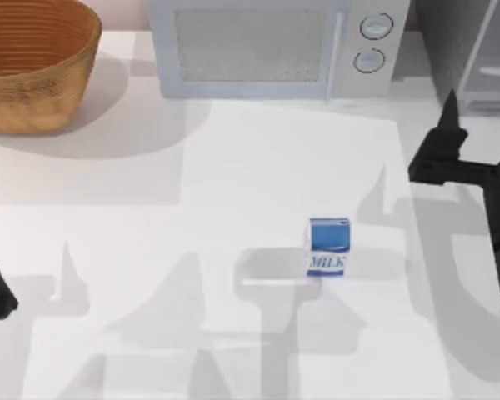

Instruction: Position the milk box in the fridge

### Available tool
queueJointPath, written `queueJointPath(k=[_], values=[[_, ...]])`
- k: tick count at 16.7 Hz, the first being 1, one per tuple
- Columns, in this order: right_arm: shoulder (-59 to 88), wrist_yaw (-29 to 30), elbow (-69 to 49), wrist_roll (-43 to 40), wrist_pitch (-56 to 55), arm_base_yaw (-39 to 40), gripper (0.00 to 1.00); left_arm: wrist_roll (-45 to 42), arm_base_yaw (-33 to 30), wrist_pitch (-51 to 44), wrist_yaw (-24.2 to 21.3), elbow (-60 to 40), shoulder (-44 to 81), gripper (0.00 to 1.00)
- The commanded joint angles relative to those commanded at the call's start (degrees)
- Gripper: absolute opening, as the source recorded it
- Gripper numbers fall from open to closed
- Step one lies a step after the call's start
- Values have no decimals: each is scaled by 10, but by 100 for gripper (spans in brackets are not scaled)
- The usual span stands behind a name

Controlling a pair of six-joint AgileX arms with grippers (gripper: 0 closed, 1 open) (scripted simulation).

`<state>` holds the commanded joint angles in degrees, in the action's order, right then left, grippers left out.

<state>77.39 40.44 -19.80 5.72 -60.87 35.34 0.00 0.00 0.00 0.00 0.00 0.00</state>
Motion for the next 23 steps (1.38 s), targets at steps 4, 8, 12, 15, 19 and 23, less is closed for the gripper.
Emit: queueJointPath(k=[4, 8, 12, 15, 19, 23], values=[[252, 100, -58, -9, -178, 97, 100, 0, 0, 0, 0, 0, 0, 100], [472, 172, -106, -24, -327, 178, 100, 0, 0, 0, 0, 0, 0, 100], [618, 213, -142, -39, -430, 233, 100, 0, 0, 0, 0, 0, 0, 100], [663, 224, -155, -45, -465, 252, 100, 0, 0, 0, 0, 0, 0, 100], [667, 224, -156, -46, -468, 253, 100, 0, 0, 0, 0, 0, 0, 100], [665, 199, -183, -25, -420, 229, 100, 0, 0, 0, 0, 0, 0, 100]])
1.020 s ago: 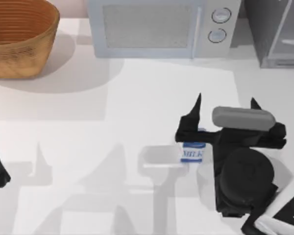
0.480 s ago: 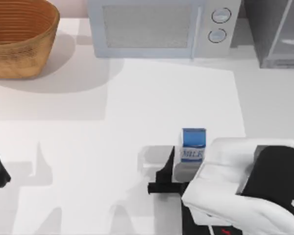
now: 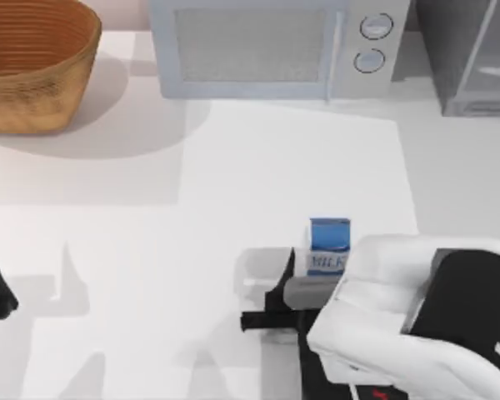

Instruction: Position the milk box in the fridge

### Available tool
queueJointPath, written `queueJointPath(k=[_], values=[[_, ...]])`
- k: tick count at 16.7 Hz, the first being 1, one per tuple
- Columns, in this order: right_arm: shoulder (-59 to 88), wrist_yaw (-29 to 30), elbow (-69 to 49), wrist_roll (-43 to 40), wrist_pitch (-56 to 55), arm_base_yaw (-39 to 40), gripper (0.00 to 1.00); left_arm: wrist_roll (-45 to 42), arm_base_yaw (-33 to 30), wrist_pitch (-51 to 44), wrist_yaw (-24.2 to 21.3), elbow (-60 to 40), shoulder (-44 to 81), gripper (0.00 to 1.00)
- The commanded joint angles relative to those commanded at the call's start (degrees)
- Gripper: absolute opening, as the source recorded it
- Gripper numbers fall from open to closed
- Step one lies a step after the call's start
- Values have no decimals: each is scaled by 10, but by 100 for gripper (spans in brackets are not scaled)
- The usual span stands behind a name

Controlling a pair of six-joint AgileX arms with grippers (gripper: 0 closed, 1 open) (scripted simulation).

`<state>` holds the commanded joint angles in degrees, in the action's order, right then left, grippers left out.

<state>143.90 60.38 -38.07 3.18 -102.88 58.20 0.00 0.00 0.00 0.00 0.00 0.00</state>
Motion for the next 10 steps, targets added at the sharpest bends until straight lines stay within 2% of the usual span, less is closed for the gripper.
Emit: queueJointPath(k=[10], values=[[-1, -52, -32, -23, 10, -53, 100, 0, 0, 0, 0, 0, 0, 100]])
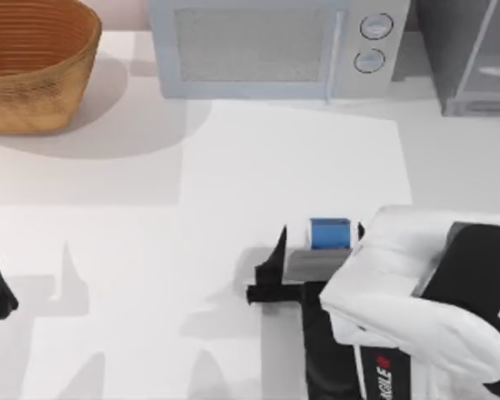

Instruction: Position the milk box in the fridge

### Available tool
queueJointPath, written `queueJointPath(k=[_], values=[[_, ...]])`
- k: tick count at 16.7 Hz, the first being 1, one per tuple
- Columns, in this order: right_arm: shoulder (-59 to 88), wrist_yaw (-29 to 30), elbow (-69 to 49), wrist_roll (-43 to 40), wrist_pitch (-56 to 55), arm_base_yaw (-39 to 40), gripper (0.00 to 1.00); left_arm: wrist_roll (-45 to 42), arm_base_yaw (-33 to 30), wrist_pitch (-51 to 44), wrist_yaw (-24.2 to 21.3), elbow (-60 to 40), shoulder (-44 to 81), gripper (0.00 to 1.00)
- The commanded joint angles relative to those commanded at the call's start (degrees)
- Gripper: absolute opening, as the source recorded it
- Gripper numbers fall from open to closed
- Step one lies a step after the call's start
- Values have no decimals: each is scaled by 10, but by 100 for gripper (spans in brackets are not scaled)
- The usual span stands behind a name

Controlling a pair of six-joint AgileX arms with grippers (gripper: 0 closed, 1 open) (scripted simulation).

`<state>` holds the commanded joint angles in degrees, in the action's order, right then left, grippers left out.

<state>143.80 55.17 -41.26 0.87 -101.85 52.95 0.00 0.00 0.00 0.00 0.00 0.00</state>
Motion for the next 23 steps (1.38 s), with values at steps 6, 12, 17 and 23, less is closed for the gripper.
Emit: queueJointPath(k=[6, 12, 17, 23], values=[[1, -4, -2, 0, 1, -4, 100, 0, 0, 0, 0, 0, 0, 100], [1, -4, -2, 0, 1, -4, 55, 0, 0, 0, 0, 0, 0, 100], [1, -4, -2, 0, 1, -4, 17, 0, 0, 0, 0, 0, 0, 100], [1, -4, -2, 0, 1, -4, 0, 0, 0, 0, 0, 0, 0, 100]])
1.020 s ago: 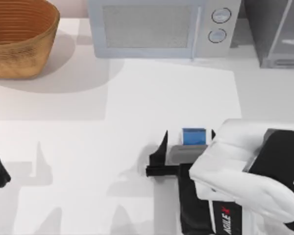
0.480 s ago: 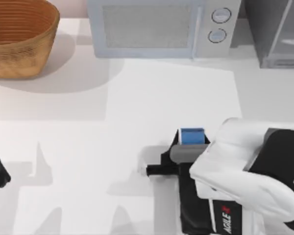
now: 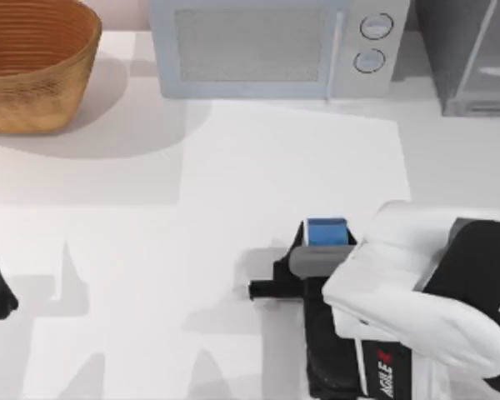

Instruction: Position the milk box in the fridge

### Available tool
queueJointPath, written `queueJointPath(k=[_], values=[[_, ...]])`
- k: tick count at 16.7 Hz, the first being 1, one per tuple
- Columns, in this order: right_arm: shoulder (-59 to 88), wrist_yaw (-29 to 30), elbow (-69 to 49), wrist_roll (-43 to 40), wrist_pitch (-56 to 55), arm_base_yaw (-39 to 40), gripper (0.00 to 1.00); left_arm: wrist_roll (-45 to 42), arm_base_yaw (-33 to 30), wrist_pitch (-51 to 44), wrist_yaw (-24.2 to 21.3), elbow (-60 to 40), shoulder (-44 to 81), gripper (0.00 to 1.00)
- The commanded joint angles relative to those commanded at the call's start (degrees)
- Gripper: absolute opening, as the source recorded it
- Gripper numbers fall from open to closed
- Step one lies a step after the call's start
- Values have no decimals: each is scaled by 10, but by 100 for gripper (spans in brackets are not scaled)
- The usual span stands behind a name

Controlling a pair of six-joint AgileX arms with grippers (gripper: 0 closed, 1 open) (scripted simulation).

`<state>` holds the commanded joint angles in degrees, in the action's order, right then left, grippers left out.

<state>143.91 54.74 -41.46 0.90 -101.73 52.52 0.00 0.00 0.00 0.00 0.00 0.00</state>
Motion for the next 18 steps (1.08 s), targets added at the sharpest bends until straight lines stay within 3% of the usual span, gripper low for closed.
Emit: queueJointPath(k=[7, 18], values=[[9, 0, -7, 1, 16, 4, 0, 0, 0, 0, 0, 0, 0, 100], [-169, -1, 11, 5, 167, 0, 0, 0, 0, 0, 0, 0, 0, 100]])
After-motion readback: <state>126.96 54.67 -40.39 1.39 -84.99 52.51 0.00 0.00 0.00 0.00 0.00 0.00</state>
